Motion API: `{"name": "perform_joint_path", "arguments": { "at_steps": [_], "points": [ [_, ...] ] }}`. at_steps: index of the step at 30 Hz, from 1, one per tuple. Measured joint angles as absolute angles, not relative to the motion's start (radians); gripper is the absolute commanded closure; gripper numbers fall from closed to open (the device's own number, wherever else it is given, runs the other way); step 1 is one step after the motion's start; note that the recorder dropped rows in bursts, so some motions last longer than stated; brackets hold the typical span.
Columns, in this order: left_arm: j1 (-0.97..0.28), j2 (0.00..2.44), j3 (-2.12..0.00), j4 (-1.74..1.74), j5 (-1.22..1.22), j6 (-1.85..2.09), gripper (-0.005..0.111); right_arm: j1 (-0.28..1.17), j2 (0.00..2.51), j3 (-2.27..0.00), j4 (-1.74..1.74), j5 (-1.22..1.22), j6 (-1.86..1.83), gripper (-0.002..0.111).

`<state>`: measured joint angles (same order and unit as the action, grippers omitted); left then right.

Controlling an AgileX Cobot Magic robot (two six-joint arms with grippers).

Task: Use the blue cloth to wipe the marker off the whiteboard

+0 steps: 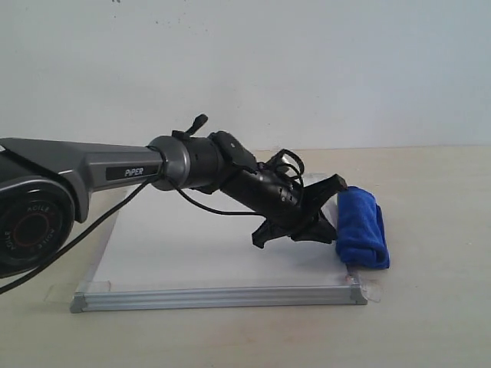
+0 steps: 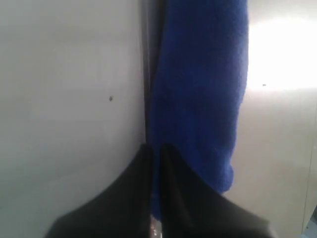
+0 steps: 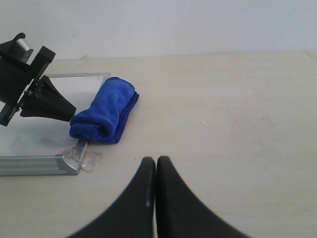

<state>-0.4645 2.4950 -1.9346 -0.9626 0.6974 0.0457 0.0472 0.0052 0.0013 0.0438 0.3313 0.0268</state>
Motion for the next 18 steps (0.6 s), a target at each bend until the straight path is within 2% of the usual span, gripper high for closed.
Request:
{"name": "perform_joint_path", "arguments": {
  "at_steps": [10,18],
  "points": [
    [-0.550,2.499,-1.935,-0.958,0.662,0.000,0.102,0.047,0.005,0.001,0.044,0.331,0.027,0.108],
    [-0.533,2.495,-1.935,-0.890,0.684,-0.022,0.102,0.047,0.005,0.001,0.044,0.331,0.027,0.108]
  ]
}}
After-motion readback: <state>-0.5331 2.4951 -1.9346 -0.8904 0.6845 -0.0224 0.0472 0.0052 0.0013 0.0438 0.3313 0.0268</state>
